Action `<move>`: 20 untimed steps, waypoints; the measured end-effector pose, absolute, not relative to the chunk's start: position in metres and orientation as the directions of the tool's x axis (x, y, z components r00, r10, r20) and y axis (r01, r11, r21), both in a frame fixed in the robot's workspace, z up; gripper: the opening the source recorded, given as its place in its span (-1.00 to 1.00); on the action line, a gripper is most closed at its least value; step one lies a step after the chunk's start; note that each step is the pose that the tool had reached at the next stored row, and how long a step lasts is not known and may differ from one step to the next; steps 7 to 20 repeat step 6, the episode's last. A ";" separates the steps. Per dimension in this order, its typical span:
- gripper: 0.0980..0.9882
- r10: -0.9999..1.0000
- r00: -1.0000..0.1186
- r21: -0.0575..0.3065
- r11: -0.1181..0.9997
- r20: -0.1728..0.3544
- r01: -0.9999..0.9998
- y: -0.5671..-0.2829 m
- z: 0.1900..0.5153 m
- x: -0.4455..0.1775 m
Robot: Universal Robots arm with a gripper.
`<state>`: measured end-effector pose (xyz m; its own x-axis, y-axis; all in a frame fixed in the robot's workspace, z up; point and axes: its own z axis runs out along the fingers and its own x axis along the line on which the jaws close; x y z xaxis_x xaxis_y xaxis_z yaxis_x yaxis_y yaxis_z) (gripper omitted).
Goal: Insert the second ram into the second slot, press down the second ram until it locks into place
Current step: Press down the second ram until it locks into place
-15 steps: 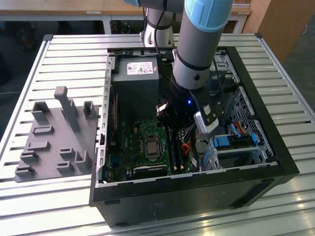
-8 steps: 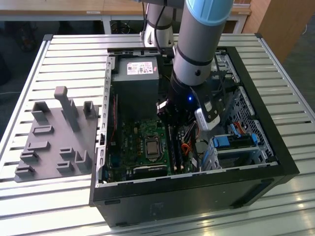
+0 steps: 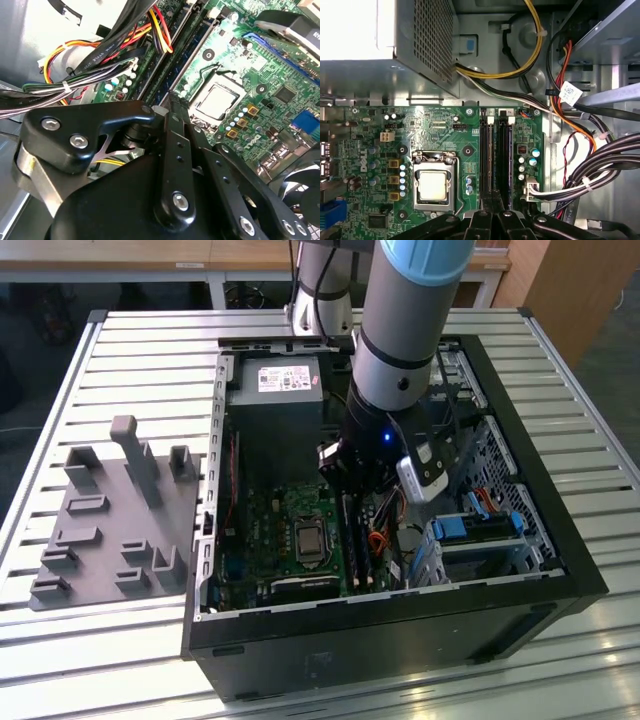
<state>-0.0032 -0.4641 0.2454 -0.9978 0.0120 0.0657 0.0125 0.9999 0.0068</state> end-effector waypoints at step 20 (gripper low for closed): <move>-0.98 0.012 -0.998 0.007 1.000 0.066 0.012 -0.464 0.246 -0.003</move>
